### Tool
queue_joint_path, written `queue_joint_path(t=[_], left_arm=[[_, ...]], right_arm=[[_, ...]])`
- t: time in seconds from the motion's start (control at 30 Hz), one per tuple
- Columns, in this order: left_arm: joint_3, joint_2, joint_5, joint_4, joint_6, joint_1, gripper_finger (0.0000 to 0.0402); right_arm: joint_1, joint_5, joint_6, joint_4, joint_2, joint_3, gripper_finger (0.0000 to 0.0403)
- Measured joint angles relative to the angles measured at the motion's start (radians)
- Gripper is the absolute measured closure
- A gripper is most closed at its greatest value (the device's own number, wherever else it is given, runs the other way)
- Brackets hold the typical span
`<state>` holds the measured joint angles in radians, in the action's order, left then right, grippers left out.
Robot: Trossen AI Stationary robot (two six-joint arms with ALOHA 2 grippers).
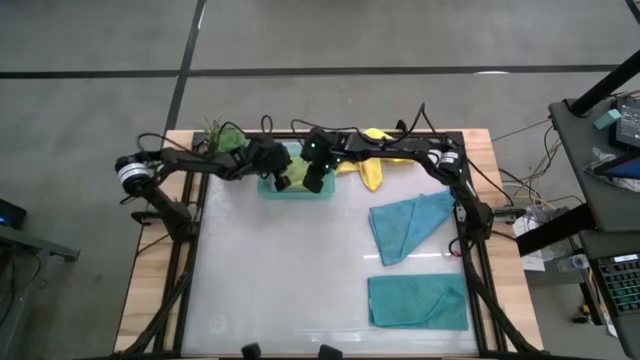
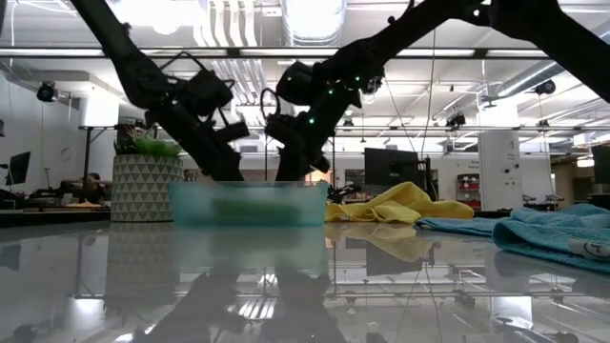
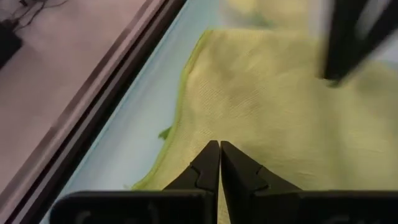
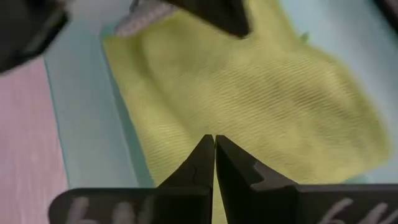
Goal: Fold microfiber towels
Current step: Put the green microfiber towel into the bin
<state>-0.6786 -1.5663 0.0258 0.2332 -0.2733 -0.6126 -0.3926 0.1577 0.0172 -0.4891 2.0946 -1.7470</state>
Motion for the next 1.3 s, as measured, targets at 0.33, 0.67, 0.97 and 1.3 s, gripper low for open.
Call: queue_joint_path(t=[0.33, 0.67, 0.97, 1.3], left_arm=[[-0.016, -0.07, 0.217, -0.052, 0.001, -0.001, 0.0402], [-0.016, 0.057, 0.218, -0.098, 0.0, 0.002, 0.0402], [0.026, 0.177, -0.15, -0.147, 0.002, 0.006, 0.0402], [0.038, 0.035, -0.135, -0.131, 0.008, 0.006, 0.0402]], right_arm=[[0.014, 0.01, -0.002, -0.006, 0.054, 0.0, 0.0394], [0.012, 0.011, -0.002, -0.015, 0.026, -0.015, 0.0394], [-0.047, -0.004, -0.038, 0.085, 0.02, -0.048, 0.0394], [-0.087, -0.01, 0.013, 0.241, 0.122, -0.042, 0.0394]])
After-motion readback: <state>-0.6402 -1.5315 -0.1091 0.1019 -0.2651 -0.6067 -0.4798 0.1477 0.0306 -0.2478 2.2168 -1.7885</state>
